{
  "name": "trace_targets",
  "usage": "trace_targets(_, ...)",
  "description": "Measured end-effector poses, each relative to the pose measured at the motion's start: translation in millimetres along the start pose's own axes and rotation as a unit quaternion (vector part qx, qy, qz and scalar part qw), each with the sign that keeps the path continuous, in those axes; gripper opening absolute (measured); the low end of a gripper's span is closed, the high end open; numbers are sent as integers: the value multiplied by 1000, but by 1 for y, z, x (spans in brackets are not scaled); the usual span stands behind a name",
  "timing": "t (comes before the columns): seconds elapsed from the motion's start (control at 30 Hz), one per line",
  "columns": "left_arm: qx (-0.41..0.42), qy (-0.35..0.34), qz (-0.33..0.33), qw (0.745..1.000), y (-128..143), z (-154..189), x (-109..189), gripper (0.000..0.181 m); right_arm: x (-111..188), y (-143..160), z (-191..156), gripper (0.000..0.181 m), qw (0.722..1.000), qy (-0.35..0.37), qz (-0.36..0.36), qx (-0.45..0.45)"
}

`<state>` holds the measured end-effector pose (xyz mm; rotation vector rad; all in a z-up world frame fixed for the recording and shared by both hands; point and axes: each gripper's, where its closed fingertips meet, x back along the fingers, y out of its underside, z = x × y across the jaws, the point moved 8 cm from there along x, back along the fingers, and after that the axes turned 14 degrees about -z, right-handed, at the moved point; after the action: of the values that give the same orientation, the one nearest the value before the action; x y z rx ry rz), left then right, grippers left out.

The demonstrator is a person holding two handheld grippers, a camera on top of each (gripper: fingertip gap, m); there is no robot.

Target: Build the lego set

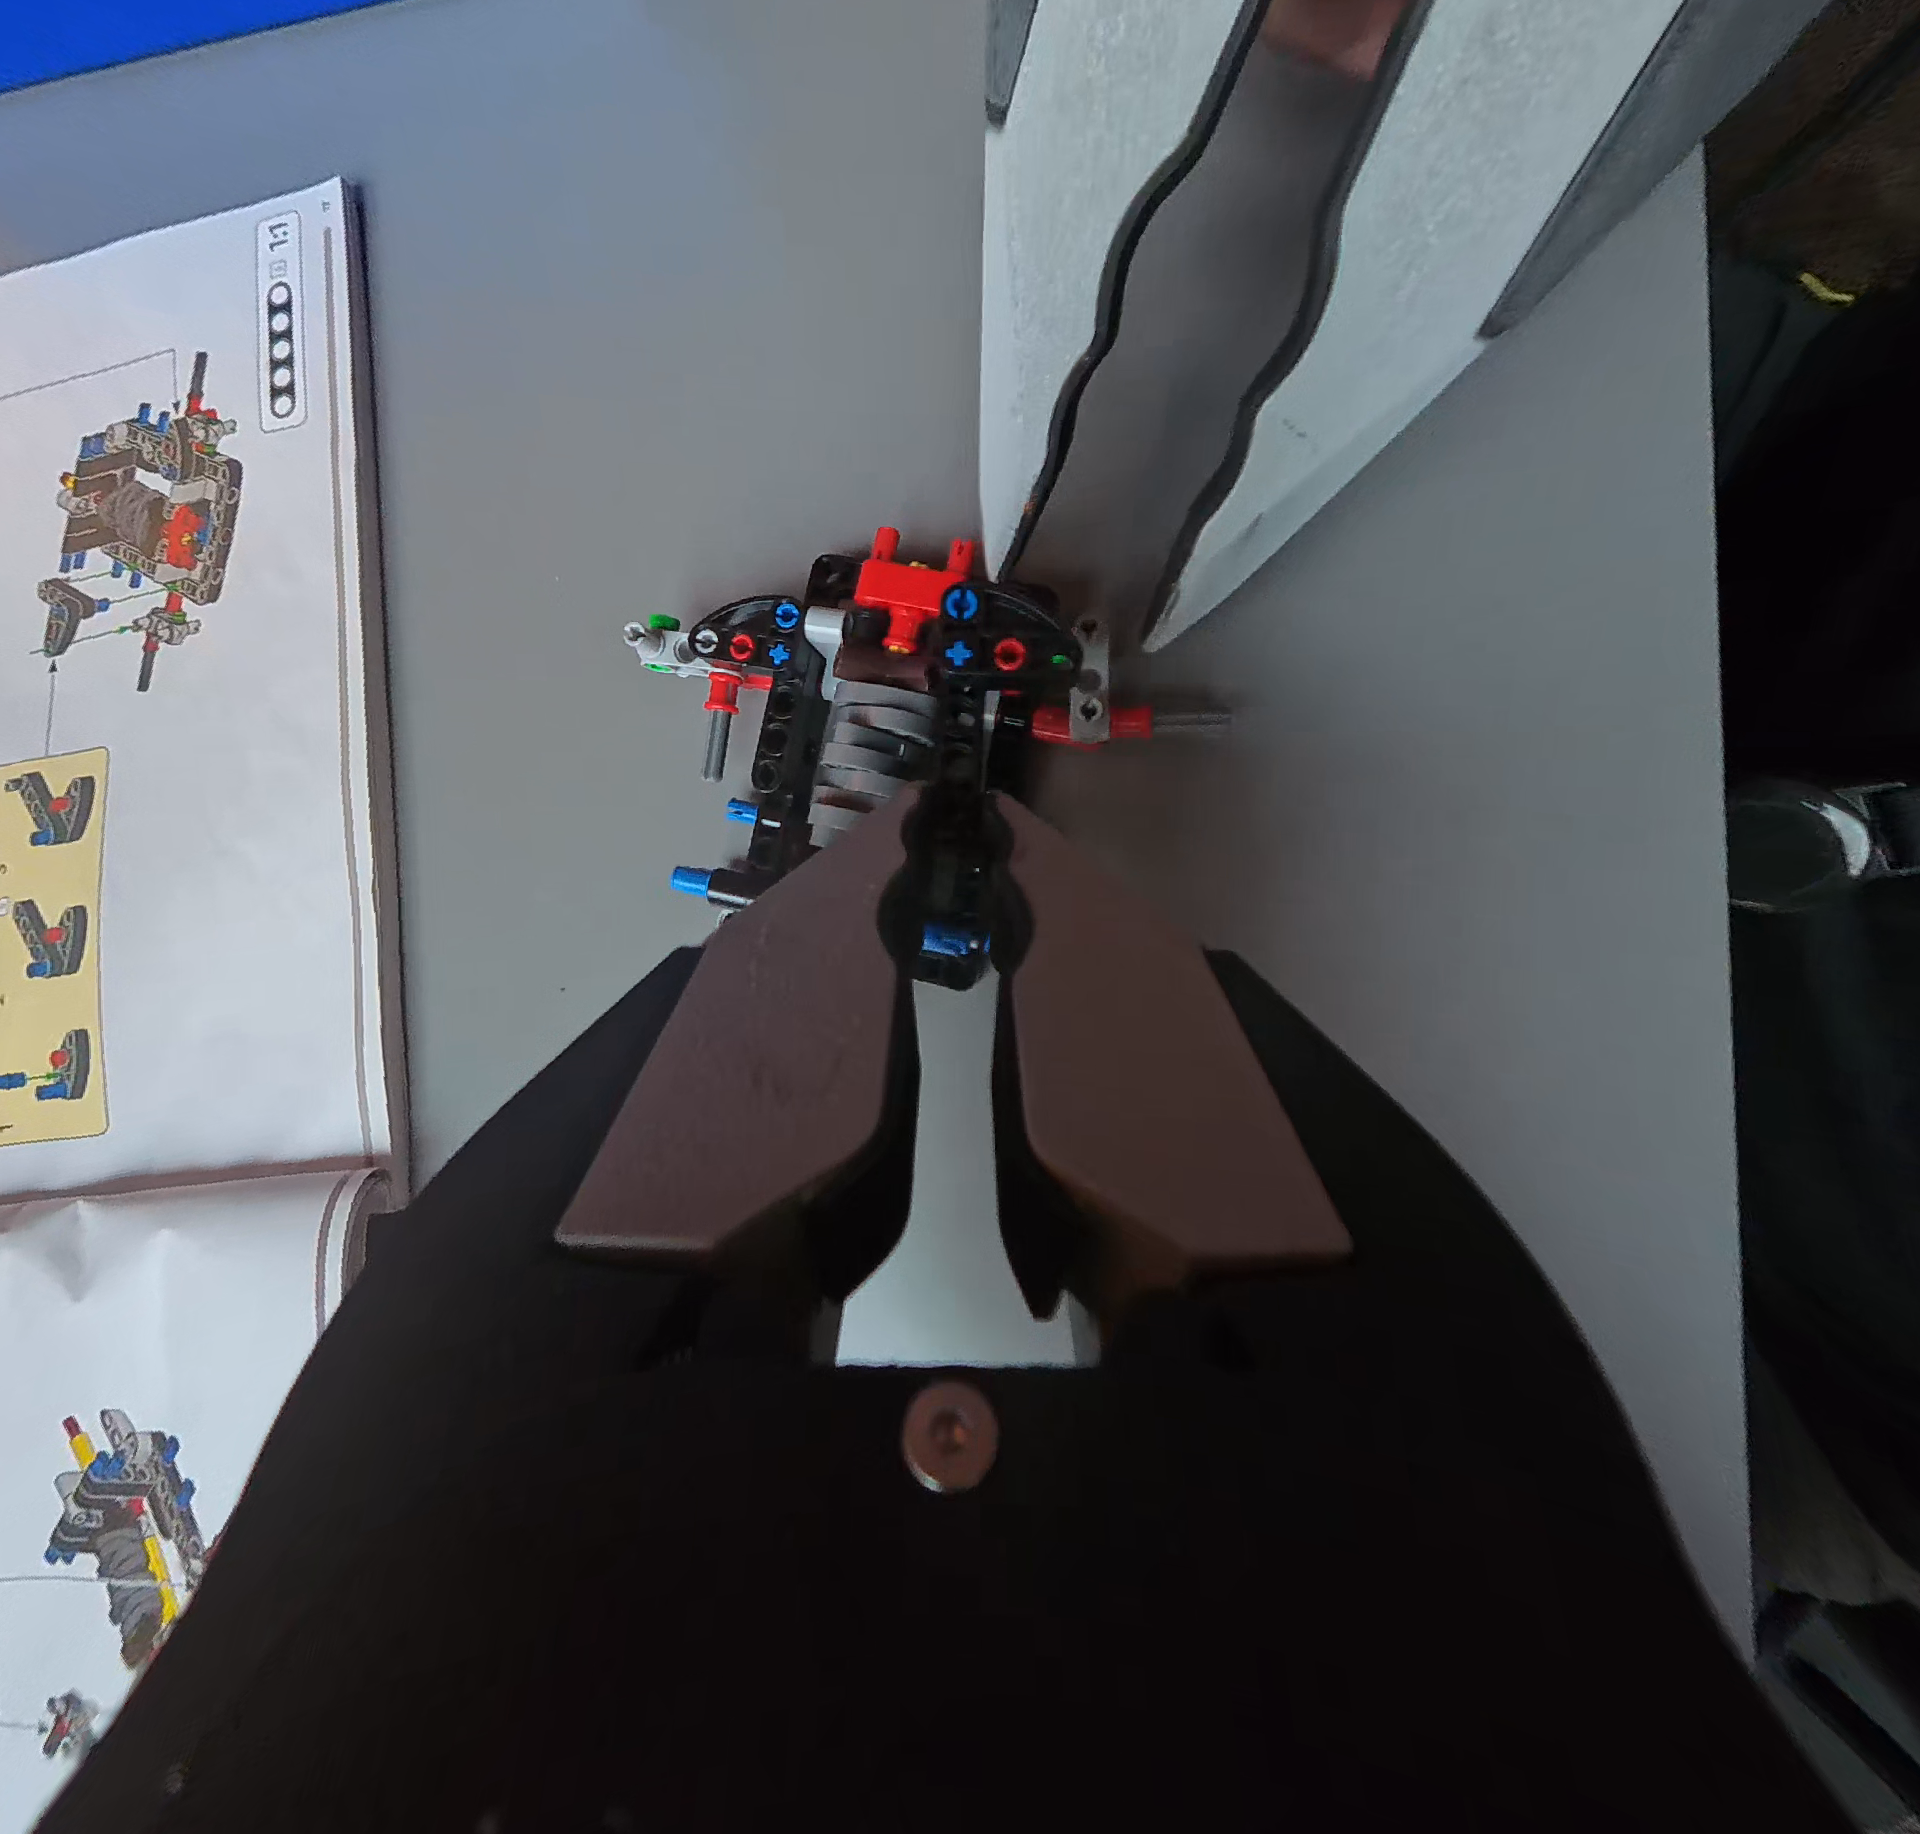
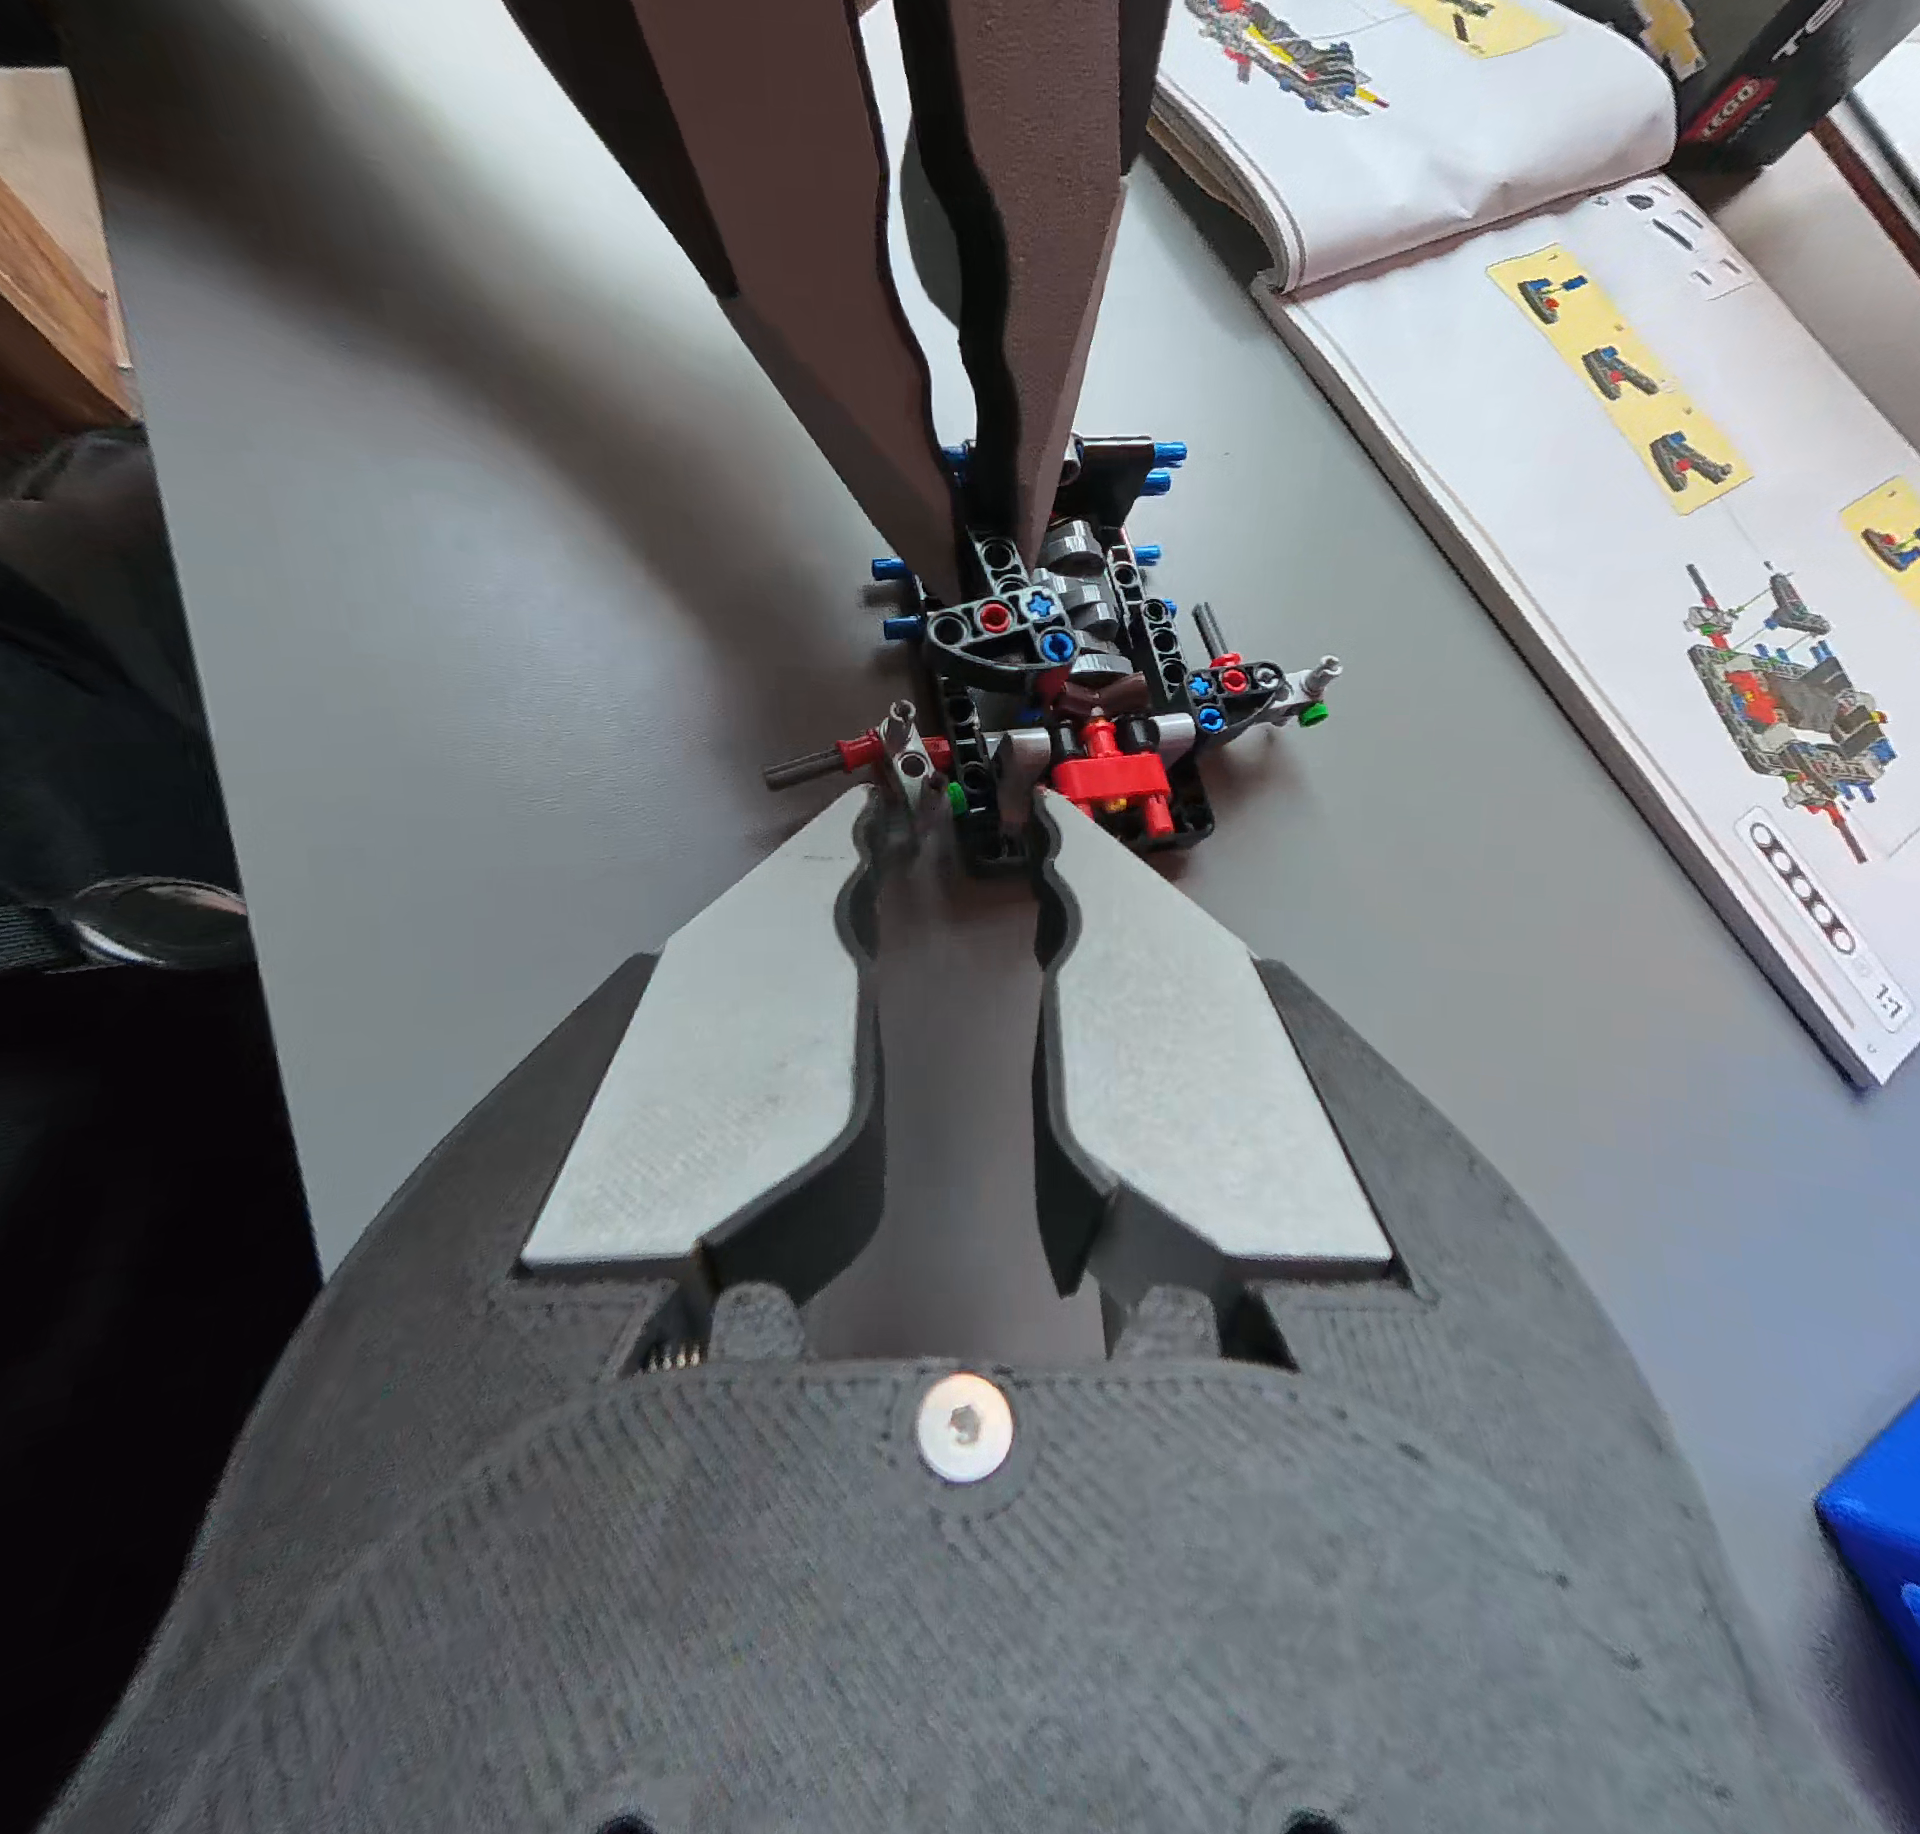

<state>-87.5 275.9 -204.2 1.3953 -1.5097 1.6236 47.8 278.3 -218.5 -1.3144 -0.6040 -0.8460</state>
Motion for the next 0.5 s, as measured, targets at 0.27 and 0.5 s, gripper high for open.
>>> trace_targets(0.27, 24, 16, -55, 998, -9, 2, -9, 4, 23, -13, 21, 32, 997, -60, 22, 43)
trace_targets(0.5, 44, 50, -68, 995, -11, 1, -7, 4, 12, -24, 24, 25, 990, -113, -48, 72)
